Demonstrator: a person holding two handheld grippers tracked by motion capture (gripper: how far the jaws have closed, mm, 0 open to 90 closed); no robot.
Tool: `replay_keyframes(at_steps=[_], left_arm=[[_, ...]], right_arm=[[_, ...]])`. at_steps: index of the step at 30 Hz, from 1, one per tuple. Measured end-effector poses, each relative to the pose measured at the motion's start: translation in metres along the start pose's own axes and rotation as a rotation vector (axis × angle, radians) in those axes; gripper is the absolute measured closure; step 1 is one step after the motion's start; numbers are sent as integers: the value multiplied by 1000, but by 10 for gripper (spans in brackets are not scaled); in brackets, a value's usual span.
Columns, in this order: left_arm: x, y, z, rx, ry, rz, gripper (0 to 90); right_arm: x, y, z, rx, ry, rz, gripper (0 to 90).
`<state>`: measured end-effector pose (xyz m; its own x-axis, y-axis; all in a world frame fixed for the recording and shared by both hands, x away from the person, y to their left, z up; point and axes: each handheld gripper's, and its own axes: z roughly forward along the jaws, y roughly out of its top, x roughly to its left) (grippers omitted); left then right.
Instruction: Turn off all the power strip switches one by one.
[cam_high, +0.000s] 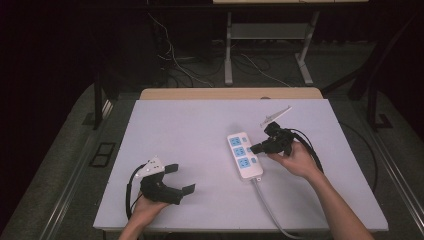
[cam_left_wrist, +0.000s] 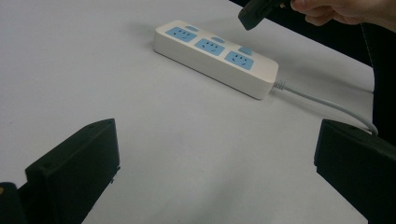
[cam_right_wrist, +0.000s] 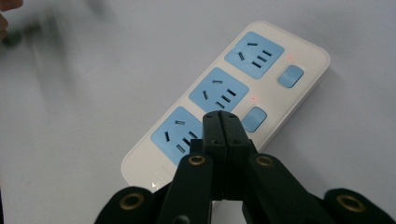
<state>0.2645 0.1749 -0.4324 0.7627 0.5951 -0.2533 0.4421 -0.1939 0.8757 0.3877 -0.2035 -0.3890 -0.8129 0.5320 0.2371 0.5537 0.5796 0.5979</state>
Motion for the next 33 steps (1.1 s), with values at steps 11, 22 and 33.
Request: replay_keyframes(at_steps=[11,22,33], left_arm=[[0,0,-1,-2,1,0,0],[1,0,-1,-4,4,-2,0],[0,0,-1,-5,1,-2,0]], right_arm=[[-9,11,2,13,-8,9,900],[-20,12,8,2,-1,37,900],[-26,12,19,5,11,41,900]])
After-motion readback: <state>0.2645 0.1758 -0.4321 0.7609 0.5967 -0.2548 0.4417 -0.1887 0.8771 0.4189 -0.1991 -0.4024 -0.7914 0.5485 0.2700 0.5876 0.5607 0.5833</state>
